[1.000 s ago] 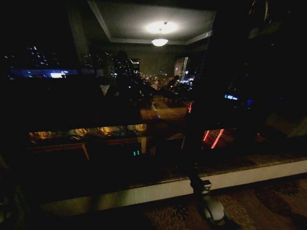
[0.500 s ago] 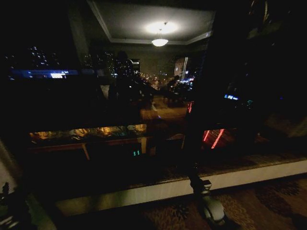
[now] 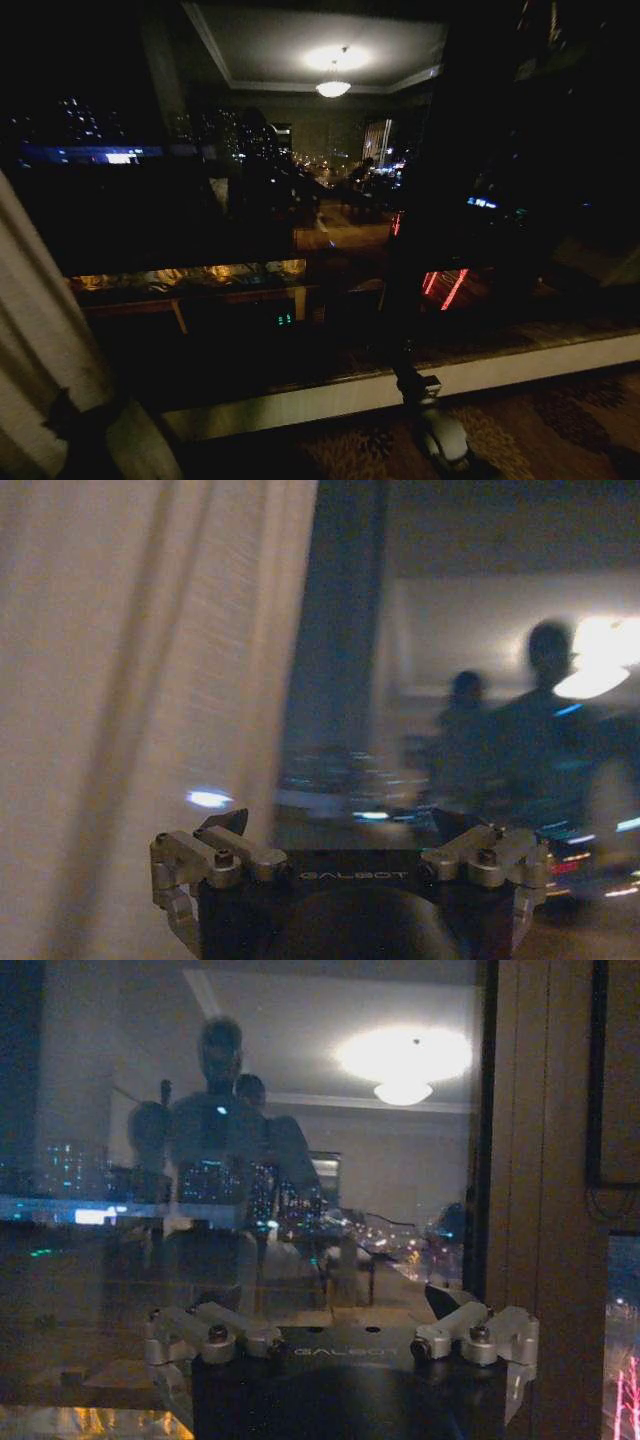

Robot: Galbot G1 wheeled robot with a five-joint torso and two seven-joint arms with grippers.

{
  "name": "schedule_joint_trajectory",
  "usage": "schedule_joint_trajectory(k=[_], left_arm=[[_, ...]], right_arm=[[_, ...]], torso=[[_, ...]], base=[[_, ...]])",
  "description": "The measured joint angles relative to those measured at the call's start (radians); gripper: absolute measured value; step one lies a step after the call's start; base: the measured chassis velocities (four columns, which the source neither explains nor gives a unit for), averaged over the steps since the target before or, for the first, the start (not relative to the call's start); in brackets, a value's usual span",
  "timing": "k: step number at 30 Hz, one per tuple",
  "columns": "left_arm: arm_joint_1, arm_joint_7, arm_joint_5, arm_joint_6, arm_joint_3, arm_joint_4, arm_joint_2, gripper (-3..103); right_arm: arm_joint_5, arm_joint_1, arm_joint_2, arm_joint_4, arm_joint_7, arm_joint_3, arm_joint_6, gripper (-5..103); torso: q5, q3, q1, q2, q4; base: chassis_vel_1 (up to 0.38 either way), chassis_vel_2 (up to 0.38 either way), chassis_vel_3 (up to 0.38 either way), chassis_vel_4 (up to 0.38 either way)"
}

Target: Open the curtains by pulling them apart, changing their state from closed to fully open.

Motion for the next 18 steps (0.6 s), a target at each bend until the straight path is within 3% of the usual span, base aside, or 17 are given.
schedule_joint_trajectory(k=[1,2,3,6,12,14,15,18], left_arm=[[-0.01,0.102,-0.069,-0.01,0.009,0.017,0.007,100],[-0.017,0.142,-0.094,-0.01,0.012,0.024,0.012,100],[-0.024,0.168,-0.12,0.0,0.018,0.027,0.019,100],[-0.035,0.166,-0.153,0.026,0.029,0.028,0.029,100],[-0.069,0.057,-0.142,0.089,0.059,0.036,0.07,100],[-0.084,-0.027,-0.063,0.115,0.084,0.035,0.088,100],[-0.084,-0.027,-0.063,0.115,0.084,0.035,0.088,100],[-0.098,-0.1,-0.002,0.128,0.125,0.032,0.099,100]], right_arm=[[0.0,0.0,0.0,0.0,0.0,0.0,0.0,100],[0.0,0.0,0.0,0.0,0.0,0.0,0.0,100],[0.0,0.0,0.0,0.0,0.0,0.0,0.0,100],[0.0,0.0,0.0,0.0,0.0,0.0,0.0,100],[0.0,0.0,0.0,0.0,0.0,0.0,0.0,100],[0.0,0.0,0.0,0.0,0.0,0.0,0.0,100],[0.0,0.0,0.0,0.0,0.0,0.0,0.0,100],[0.0,0.0,0.0,0.0,0.0,0.0,0.0,100]], torso=[[-0.0001,0.0,0.0,0.0,-0.0002],[-0.0003,0.0,0.0,0.0,-0.0001],[-0.0002,0.0,0.0,0.0,-0.0001],[-0.0002,0.0,0.0,0.0,0.0],[-0.0002,0.0,0.0,0.0,-0.0001],[-0.0002,0.0,0.0,0.0,0.0],[-0.0002,0.0,0.0,0.0,0.0],[-0.0002,0.0,0.0,0.0,0.0]], base=[[0.0,0.0,0.0,0.0],[0.0,0.0,0.0,0.0],[0.0,0.0,0.0,0.0],[0.0,0.0,0.0,0.0],[0.0,0.0,0.0,0.0],[0.0,0.0,0.0,0.0],[0.0,0.0,0.0,0.0],[0.0,0.0,0.0,0.0]])
